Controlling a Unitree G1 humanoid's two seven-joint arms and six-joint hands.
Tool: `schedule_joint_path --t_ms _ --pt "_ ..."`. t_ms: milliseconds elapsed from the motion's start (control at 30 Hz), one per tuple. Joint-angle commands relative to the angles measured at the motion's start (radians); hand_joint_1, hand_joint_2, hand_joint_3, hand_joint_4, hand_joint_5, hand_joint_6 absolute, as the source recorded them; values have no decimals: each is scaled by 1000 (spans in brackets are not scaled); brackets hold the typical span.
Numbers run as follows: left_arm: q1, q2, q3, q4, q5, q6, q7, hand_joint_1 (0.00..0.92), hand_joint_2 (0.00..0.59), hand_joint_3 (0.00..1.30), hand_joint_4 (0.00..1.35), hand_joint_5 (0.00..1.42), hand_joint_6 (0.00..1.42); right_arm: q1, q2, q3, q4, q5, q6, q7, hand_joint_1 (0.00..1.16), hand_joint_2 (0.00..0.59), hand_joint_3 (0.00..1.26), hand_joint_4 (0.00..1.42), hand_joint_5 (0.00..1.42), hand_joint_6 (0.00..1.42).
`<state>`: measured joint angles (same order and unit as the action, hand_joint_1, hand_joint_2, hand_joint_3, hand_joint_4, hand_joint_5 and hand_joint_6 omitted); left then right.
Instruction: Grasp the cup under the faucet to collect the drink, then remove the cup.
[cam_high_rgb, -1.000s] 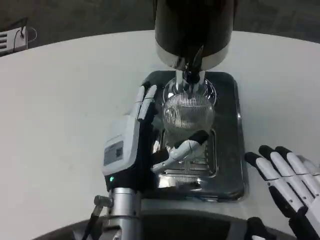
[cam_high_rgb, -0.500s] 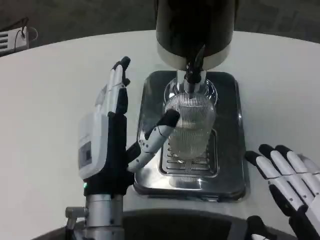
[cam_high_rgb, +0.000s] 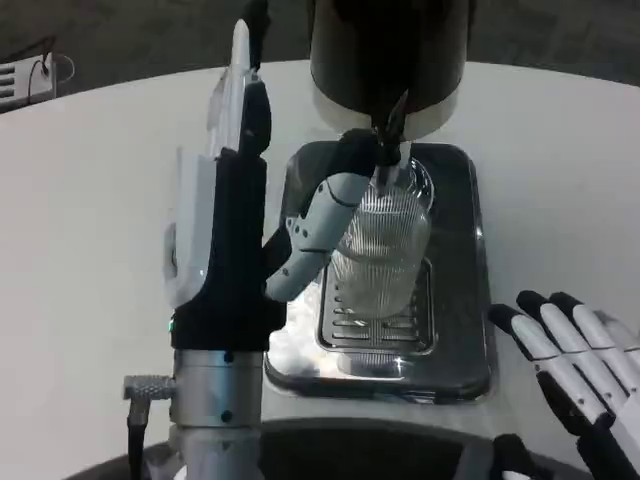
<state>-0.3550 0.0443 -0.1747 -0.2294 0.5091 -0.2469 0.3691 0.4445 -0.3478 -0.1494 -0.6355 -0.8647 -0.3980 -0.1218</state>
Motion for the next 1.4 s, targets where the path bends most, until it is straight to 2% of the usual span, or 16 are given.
schedule_joint_path --t_ms 33,267,433,633,1033,1400 --pt "-10 -22 -10 -89 -11 66 -91 0 159 0 0 1 0 12 -1 -4 -3 14 -9 0 153 523 66 11 0 48" --pt "-36 -53 -40 -161 -8 187 -225 0 183 0 0 0 0 9 1 -2 -3 17 -7 1 153 523 66 11 0 48" --pt "-72 -60 -54 -175 -5 245 -294 0 184 0 0 0 0 11 4 0 -2 16 -5 0 153 523 66 11 0 48" --pt "-83 -62 -75 -174 3 262 -327 0 184 0 0 0 0 10 7 1 0 17 -3 0 153 523 66 11 0 48" --pt "-17 -62 -116 -193 43 269 -322 0 184 0 0 0 0 13 6 -4 0 22 0 2 153 523 66 11 0 48" --pt "-59 -30 -117 -142 40 295 -393 0 182 0 0 0 0 18 4 -8 -4 28 -1 5 152 522 66 11 0 57"
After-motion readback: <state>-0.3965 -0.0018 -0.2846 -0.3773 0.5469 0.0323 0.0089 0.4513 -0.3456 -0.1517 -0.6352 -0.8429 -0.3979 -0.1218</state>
